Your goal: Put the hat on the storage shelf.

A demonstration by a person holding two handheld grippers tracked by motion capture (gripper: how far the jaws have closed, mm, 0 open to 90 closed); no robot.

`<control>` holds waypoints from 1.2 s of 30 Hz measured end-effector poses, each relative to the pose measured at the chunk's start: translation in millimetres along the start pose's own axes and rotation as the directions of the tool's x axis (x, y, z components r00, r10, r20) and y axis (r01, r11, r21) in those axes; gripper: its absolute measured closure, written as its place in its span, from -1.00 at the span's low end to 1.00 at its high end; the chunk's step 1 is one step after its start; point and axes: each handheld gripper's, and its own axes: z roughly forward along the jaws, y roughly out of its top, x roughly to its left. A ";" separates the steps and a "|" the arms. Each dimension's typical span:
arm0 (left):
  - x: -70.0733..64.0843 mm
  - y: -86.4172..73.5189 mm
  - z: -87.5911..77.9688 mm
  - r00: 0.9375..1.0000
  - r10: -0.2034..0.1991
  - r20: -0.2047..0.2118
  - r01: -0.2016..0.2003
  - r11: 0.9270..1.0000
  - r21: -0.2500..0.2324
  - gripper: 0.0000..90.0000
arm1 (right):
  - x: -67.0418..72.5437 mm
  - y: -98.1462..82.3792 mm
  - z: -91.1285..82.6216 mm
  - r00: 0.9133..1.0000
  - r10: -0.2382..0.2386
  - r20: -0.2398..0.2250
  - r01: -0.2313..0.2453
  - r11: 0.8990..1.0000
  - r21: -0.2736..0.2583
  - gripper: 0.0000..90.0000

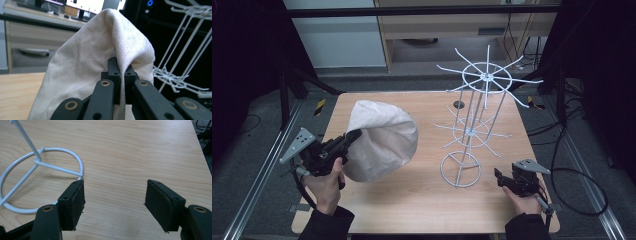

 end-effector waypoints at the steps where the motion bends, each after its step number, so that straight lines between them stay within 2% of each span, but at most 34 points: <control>1: -1.5 1.5 -1.7 1.000 0.002 0.005 -0.002 1.000 -0.009 0.97 | -0.1 0.0 0.0 1.000 0.000 0.000 0.000 1.000 0.000 -0.29; 8: -9.8 10.6 -12.8 0.999 0.010 0.030 -0.007 0.997 -0.076 0.97 | -0.4 -0.5 -0.5 1.000 -0.001 0.001 0.001 1.000 -0.006 -0.29; 20: -19.4 23.9 -21.1 0.996 0.012 0.092 0.001 0.989 -0.146 0.97 | -0.1 -0.9 0.1 1.000 -0.006 -0.002 0.006 1.000 -0.007 -0.29; 28: -30.2 38.4 -22.6 0.987 0.010 0.159 0.027 0.974 -0.226 0.97 | -0.1 -1.7 0.6 1.000 -0.010 -0.001 0.010 1.000 -0.010 -0.29; 36: -39.4 51.5 -17.5 0.981 0.011 0.195 0.041 0.965 -0.260 0.97 | -0.8 -1.7 0.4 1.000 -0.015 -0.004 0.015 1.000 -0.014 -0.29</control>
